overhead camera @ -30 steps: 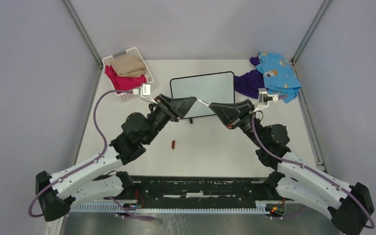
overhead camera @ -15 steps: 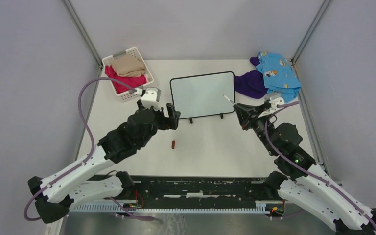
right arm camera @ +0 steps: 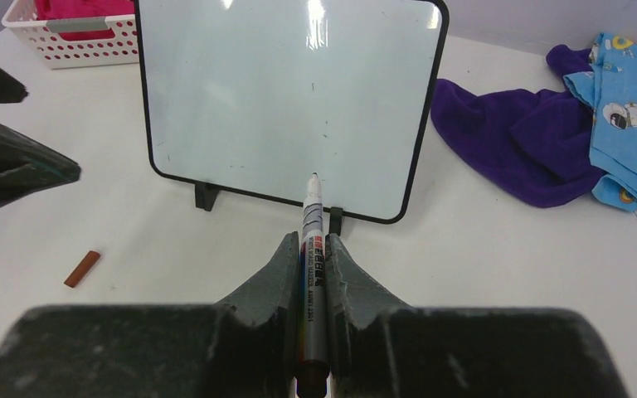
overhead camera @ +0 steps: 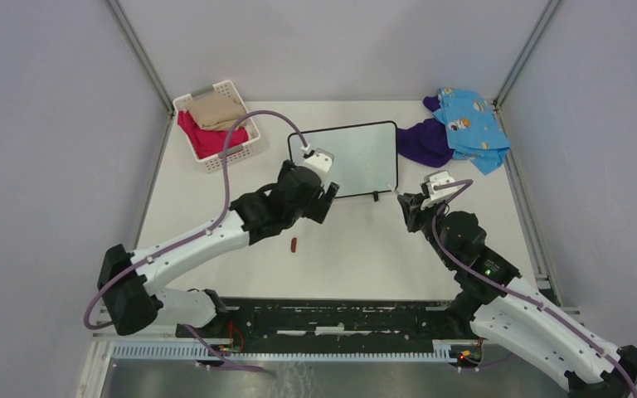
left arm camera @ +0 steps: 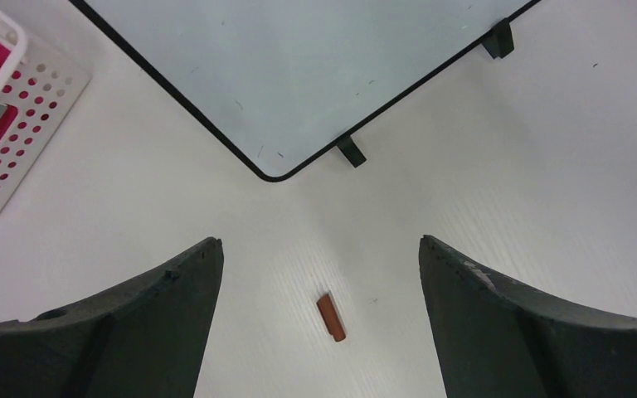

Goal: Write a sentence on the whiteboard
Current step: Adjust the whiteboard marker, then move the whiteboard stand to the center of the board.

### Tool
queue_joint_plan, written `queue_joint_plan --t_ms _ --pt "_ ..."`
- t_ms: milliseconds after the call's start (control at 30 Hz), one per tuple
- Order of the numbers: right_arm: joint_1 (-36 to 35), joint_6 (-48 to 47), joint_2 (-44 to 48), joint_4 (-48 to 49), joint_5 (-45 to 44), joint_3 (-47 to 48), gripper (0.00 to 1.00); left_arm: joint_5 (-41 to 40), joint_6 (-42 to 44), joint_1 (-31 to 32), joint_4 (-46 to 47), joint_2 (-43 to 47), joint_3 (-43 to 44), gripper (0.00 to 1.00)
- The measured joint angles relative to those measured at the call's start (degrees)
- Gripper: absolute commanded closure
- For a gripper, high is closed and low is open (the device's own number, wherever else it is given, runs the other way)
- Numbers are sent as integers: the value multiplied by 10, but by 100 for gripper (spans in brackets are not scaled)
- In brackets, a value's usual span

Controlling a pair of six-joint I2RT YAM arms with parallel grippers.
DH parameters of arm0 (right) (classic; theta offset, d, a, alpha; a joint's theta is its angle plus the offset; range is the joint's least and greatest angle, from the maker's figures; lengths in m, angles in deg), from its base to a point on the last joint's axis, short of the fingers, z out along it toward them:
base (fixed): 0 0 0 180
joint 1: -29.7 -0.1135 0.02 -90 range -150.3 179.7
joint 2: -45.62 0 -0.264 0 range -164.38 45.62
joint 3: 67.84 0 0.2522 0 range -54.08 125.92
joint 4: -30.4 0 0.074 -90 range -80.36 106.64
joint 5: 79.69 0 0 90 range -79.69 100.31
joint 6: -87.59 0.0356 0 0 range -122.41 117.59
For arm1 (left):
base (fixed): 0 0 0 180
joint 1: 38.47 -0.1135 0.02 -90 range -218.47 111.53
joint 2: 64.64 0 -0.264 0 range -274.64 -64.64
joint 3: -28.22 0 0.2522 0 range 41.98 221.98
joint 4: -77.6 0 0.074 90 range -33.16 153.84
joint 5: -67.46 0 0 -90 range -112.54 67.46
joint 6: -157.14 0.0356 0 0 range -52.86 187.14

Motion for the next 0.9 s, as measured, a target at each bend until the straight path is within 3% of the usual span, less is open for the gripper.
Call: queue_joint_plan --t_ms 167,400,700,900 --pt "0 -9 8 7 0 -10 100 38 -6 -35 33 -46 -2 1" --pt "0 -19 19 20 1 -39 100 156 -79 -184 138 -21 -52 0" --pt "0 -18 17 38 3 -52 100 215 -124 -195 323 -14 -111 0" --pt "0 -18 17 40 4 -52 100 230 -133 -195 347 -22 -122 5"
